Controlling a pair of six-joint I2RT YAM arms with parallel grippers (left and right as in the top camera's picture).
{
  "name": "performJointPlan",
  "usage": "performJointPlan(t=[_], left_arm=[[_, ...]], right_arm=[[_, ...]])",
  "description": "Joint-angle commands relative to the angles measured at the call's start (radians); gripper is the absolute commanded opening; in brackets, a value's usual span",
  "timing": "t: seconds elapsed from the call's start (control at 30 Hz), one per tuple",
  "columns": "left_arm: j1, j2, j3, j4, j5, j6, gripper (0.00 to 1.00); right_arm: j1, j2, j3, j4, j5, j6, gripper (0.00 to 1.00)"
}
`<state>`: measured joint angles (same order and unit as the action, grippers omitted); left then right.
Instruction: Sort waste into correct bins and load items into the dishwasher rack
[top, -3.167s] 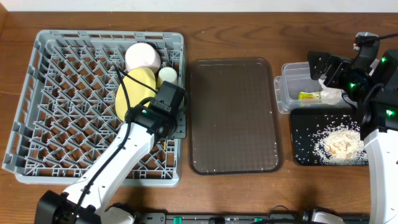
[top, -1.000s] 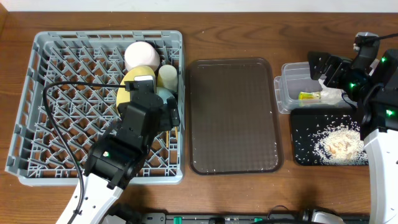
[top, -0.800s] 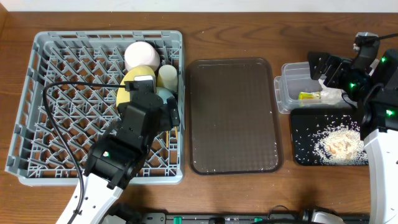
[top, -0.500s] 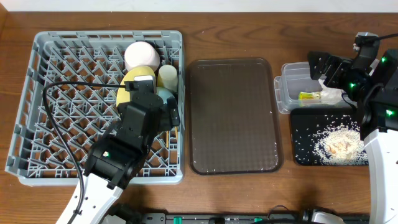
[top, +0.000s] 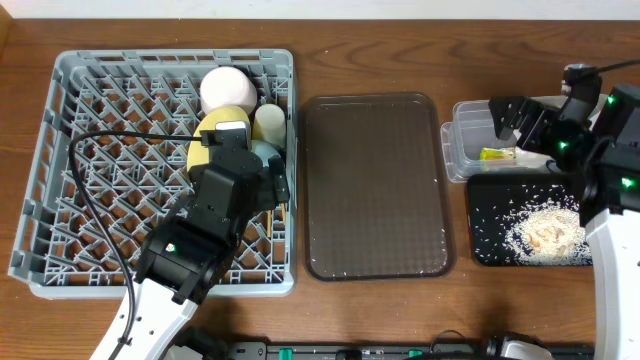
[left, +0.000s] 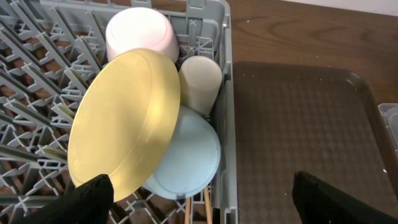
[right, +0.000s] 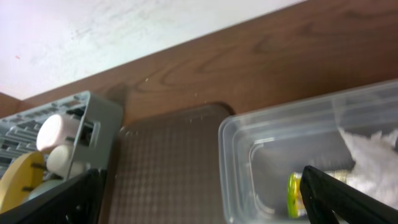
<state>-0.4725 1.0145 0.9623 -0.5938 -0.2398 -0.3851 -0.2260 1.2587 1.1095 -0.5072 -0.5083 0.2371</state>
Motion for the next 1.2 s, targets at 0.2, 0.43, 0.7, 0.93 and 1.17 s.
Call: performJointPlan(t=[0.2,0.43,0.7,0.93,1.17], left_arm=[[0.003,0.004,0.021,0.000,-0.016,0.009,0.93],[0.003,0.004,0.021,0.000,-0.016,0.009,0.93],[0.003,0.004,0.021,0.000,-0.016,0.010,0.93],[0.003,0.004,0.021,0.000,-0.016,0.009,0.93],[0.003,0.004,0.021,0.000,-0.016,0.010,0.93]], right_arm=[[0.069,-0.274,-0.002,-0.144,-0.012,-0.010,0.99],[0.225,-0.450,-0.002,-0.152,-0.012,-0.010,0.99],[0.306,-0.658,-0.002,-0.197,-0.013,-0.010,0.99],[0.305,-0.796,-0.003,-0.208,-0.013,-0.010,0.99],[0.305,-0.901,-0.004,-0.278,-0.012,-0.010,0.99]])
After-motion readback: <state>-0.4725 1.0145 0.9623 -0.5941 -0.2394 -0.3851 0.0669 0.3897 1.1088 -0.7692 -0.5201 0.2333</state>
